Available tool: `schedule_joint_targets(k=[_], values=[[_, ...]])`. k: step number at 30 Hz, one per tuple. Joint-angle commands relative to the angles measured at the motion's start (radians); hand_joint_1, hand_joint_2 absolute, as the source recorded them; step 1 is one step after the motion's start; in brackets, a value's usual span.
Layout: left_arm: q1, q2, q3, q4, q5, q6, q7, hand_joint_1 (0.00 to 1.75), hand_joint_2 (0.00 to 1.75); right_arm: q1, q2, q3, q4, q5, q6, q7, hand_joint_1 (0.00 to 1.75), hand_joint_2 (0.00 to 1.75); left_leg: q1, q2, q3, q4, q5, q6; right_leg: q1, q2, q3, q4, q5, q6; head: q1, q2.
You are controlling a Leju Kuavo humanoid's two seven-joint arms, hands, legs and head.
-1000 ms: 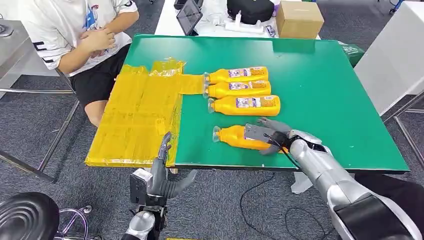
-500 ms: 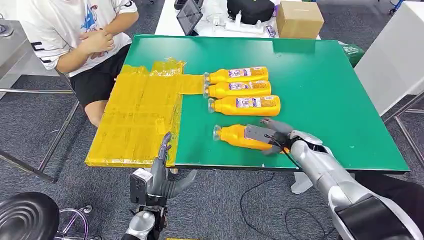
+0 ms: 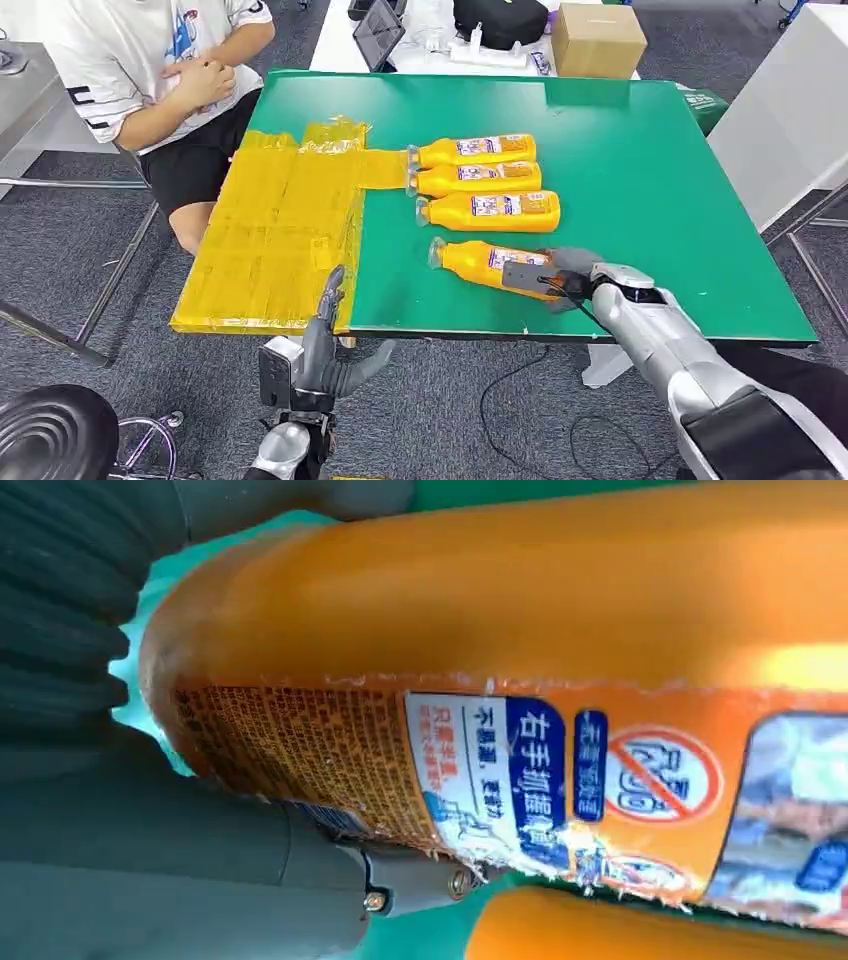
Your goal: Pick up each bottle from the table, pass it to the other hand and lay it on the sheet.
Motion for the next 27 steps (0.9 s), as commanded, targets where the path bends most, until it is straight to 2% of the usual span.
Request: schedule_joint_targets(k=[1, 11, 14, 15, 17, 19, 21, 22, 26, 27], values=[[-0.025, -0.012, 0.015, 0.064, 0.005, -0.007, 0.002, 0.00, 1.75, -0.002, -0.011, 0.098, 0.049, 0.018, 0.002, 0.011, 1.75, 1.75, 0.000, 0.000, 0.005, -0.001, -0.002, -0.001, 0.001, -0.001, 0.005, -0.001, -0.001, -0.001, -0.001, 0.000], [-0.020, -0.013, 0.017, 0.056, 0.008, -0.008, 0.001, 0.00, 1.75, 0.015, -0.004, 0.074, 0.029, 0.006, -0.039, 0.005, 1.75, 1.75, 0.001, 0.000, 0.005, 0.000, -0.002, -0.001, 0.001, -0.001, 0.006, -0.001, -0.001, -0.002, 0.000, 0.000], [0.000, -0.012, 0.015, 0.028, 0.006, -0.006, 0.001, 0.00, 1.75, 0.088, 0.005, -0.024, -0.074, -0.045, -0.192, -0.037, 1.75, 1.75, 0.001, 0.000, 0.004, -0.001, -0.001, -0.001, 0.001, -0.001, 0.005, -0.002, -0.001, -0.002, 0.000, 0.000], [0.008, -0.012, 0.015, 0.017, 0.004, -0.004, 0.002, 0.00, 1.75, 0.138, 0.015, -0.084, -0.149, -0.057, -0.301, -0.071, 1.75, 1.75, 0.001, 0.000, 0.003, -0.001, -0.001, -0.001, 0.001, -0.001, 0.004, -0.002, -0.001, -0.001, 0.000, 0.000], [0.028, -0.014, 0.013, -0.018, 0.002, 0.007, 0.003, 0.00, 1.75, 0.282, 0.101, -0.274, -0.384, -0.052, -0.551, -0.149, 1.75, 1.75, 0.001, 0.002, 0.004, -0.001, -0.002, -0.001, 0.002, 0.001, 0.005, -0.002, -0.001, -0.002, 0.000, 0.000], [0.042, -0.016, 0.004, -0.053, 0.020, 0.009, 0.011, 0.00, 1.75, 0.407, 0.213, -0.416, -0.657, -0.048, -0.736, -0.222, 1.75, 1.75, 0.002, 0.005, 0.005, -0.001, -0.003, -0.002, 0.002, 0.004, 0.005, -0.002, -0.001, -0.002, 0.000, 0.000], [0.045, -0.012, -0.012, -0.070, 0.040, 0.008, 0.013, 0.00, 1.75, 0.496, 0.288, -0.488, -0.855, -0.100, -0.853, -0.294, 1.75, 1.75, 0.002, 0.010, 0.006, 0.001, -0.007, -0.003, 0.003, 0.008, 0.005, 0.001, -0.003, -0.004, 0.001, 0.000], [0.042, -0.013, -0.019, -0.078, 0.074, -0.011, 0.023, 0.00, 1.75, 0.547, 0.316, -0.510, -0.959, -0.111, -0.914, -0.342, 1.75, 1.75, 0.001, 0.009, -0.001, 0.000, -0.003, -0.002, 0.002, 0.008, -0.002, 0.001, 0.000, -0.002, 0.000, 0.000], [0.001, 0.002, -0.061, -0.096, 0.145, -0.069, 0.055, 0.00, 1.75, 0.671, 0.479, -0.693, -1.131, -0.133, -0.916, -0.593, 1.75, 1.75, 0.003, -0.003, 0.000, 0.002, -0.005, -0.004, 0.004, -0.003, 0.001, 0.003, -0.007, -0.004, -0.001, 0.000], [-0.009, 0.005, -0.065, -0.101, 0.155, -0.081, 0.060, 0.00, 1.75, 0.681, 0.487, -0.709, -1.141, -0.146, -0.916, -0.616, 1.75, 1.75, 0.003, -0.009, -0.003, 0.001, -0.003, -0.003, 0.004, -0.007, -0.001, 0.003, -0.006, -0.004, 0.000, 0.000]])
